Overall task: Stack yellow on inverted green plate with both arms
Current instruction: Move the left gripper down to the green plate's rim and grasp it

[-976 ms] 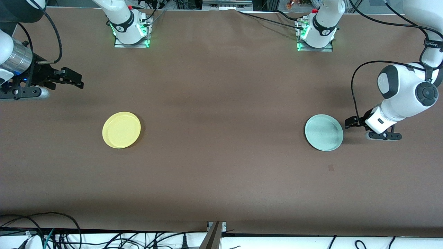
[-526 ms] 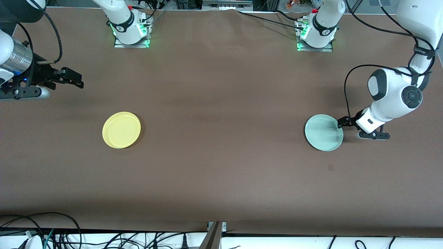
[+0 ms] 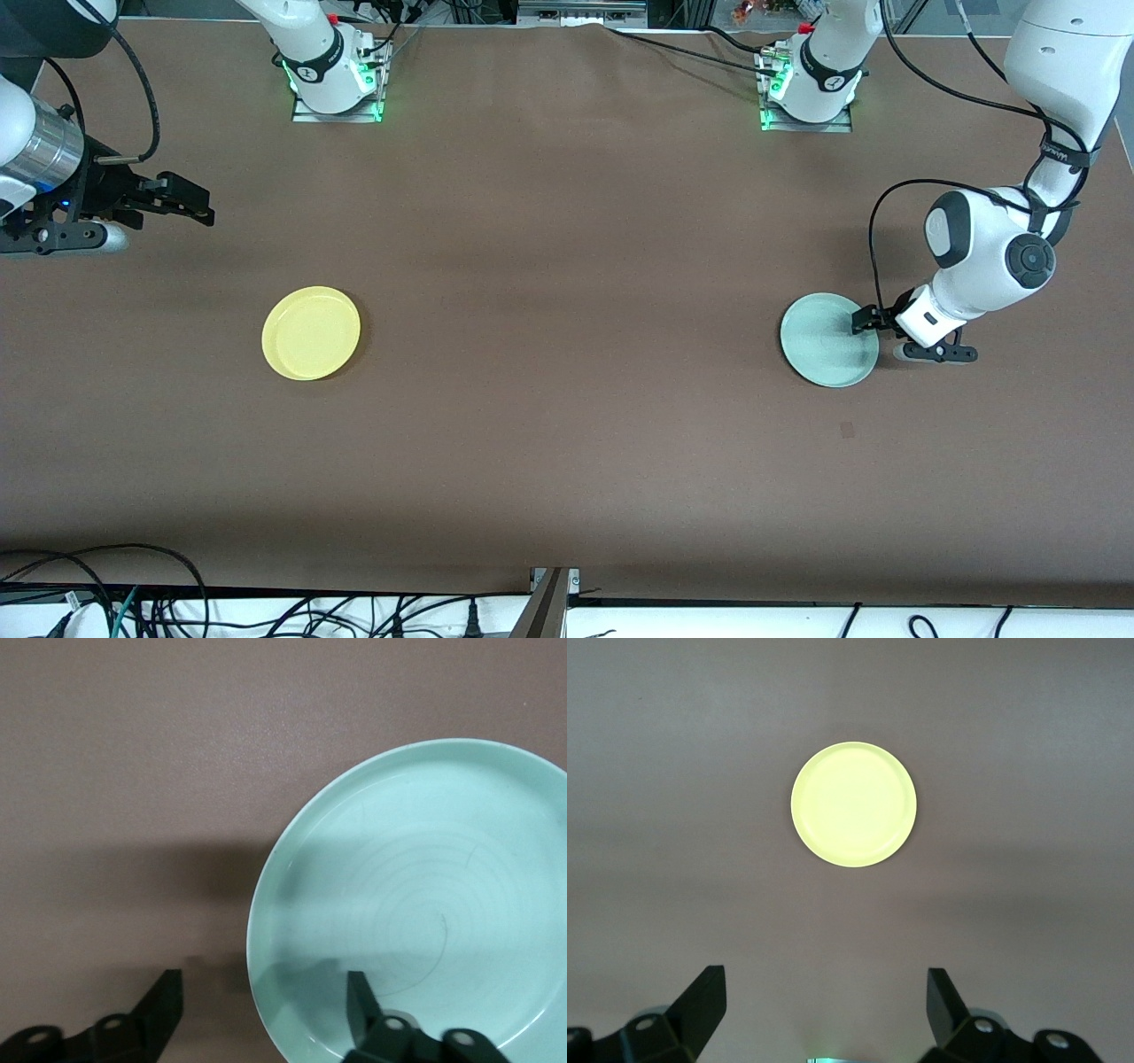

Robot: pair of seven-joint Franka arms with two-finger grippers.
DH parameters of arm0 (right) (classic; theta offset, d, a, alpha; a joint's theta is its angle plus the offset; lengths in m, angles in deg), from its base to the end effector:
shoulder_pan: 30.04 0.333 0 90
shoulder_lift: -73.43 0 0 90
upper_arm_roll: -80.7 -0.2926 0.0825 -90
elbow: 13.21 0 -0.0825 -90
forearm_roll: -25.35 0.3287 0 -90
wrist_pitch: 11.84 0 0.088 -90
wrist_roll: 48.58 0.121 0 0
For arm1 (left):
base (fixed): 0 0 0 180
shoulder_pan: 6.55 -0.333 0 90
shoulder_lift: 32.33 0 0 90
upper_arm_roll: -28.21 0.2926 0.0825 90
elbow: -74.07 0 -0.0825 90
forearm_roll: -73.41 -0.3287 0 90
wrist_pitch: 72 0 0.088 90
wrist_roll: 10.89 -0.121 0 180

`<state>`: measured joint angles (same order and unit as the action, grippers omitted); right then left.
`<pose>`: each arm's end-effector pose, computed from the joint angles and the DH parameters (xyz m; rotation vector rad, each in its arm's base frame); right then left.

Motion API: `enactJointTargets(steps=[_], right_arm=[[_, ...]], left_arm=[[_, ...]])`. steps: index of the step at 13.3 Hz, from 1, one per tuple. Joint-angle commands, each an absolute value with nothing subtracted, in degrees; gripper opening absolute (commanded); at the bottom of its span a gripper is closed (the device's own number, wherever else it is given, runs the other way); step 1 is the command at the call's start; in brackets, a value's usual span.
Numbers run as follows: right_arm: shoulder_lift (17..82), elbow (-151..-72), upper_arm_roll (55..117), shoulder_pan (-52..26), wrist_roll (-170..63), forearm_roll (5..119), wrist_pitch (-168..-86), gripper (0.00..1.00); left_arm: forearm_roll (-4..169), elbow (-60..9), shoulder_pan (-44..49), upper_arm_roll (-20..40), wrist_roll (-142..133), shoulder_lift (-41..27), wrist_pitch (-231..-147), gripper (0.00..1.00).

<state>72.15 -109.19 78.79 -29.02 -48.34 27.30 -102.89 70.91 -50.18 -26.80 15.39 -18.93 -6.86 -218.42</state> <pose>0.4991 0.0295 0.5343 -3.1045 -0.0691 0.1699 0.5156 0.0651 0.1992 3.0626 -0.0440 -0.0538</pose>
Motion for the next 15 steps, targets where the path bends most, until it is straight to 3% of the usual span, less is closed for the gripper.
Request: enactJointTargets(steps=[1, 2, 4, 9, 11, 15], right_arm=[[72.3, -108.9, 78.9, -28.9, -47.6, 27.5, -102.3, 1.0], [72.3, -108.9, 78.9, -28.9, -47.6, 27.5, -102.2, 1.0], [72.3, -108.9, 78.9, -28.9, -47.6, 27.5, -102.2, 1.0], [72.3, -108.9, 78.9, -28.9, -47.6, 27.5, -102.1, 1.0], [72.3, -108.9, 78.9, -28.9, -47.6, 27.5, -102.2, 1.0], [72.3, -108.9, 78.9, -28.9, -47.6, 27.5, -102.2, 1.0]], left_arm=[[69.8, -50.1, -26.9, 15.2, -19.5, -6.8, -219.3, 0.29], [69.8, -50.1, -26.9, 15.2, -19.5, -6.8, -219.3, 0.2], [69.8, -50.0, -26.9, 15.2, -19.5, -6.7, -219.3, 0.1], [69.8, -49.9, -26.8, 15.2, -19.5, -6.5, -219.3, 0.08], [69.8, -49.9, -26.8, 15.2, -19.5, -6.5, -219.3, 0.0], [69.8, -48.4, -26.4, 15.1, -18.9, -6.6, -218.0, 0.0]])
